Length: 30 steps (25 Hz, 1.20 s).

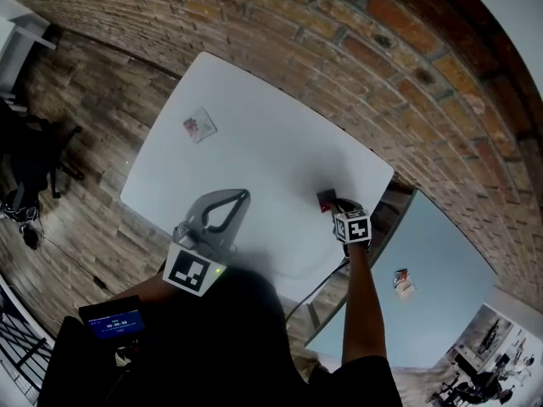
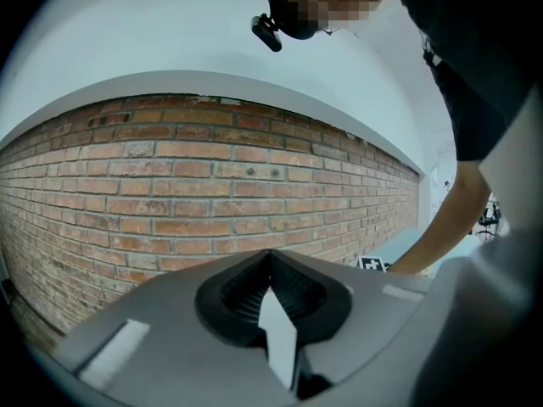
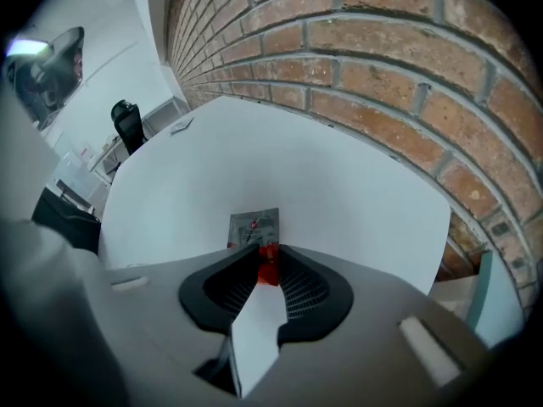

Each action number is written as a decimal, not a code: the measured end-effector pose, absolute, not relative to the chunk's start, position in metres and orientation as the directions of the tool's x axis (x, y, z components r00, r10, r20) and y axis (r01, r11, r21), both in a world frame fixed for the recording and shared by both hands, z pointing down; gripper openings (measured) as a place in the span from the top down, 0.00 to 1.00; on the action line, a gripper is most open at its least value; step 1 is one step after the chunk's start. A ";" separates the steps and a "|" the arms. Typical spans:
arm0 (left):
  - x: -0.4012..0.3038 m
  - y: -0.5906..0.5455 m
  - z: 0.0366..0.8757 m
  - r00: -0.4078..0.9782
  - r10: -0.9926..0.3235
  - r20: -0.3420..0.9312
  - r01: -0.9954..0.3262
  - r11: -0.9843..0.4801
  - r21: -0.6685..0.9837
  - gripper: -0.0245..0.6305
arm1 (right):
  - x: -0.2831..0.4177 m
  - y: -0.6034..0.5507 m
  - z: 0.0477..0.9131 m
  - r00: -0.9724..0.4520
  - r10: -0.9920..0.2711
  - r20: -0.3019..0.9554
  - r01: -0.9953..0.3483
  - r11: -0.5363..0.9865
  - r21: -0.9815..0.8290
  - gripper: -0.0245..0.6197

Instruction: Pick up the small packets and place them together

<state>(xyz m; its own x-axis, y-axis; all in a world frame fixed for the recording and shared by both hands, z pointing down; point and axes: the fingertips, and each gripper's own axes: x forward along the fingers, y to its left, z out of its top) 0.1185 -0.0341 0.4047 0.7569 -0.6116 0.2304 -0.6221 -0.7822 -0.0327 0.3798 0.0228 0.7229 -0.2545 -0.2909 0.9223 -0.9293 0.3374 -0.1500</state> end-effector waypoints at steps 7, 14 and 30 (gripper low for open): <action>0.118 -0.031 0.404 0.763 -0.608 0.220 -0.618 -0.785 -0.028 0.96 | 0.378 0.029 0.716 -0.280 -0.338 0.898 -0.944 0.267 -0.194 0.95; 0.111 -0.029 0.405 0.765 -0.613 0.197 -0.626 -0.780 0.002 0.96 | 0.377 0.023 0.686 -0.266 -0.472 0.841 -0.956 0.238 -0.170 0.95; 0.121 -0.007 0.435 0.847 -0.446 0.290 -0.524 -0.793 0.311 0.87 | 0.317 0.028 0.595 -0.317 -0.666 0.675 -0.946 0.278 -0.169 0.96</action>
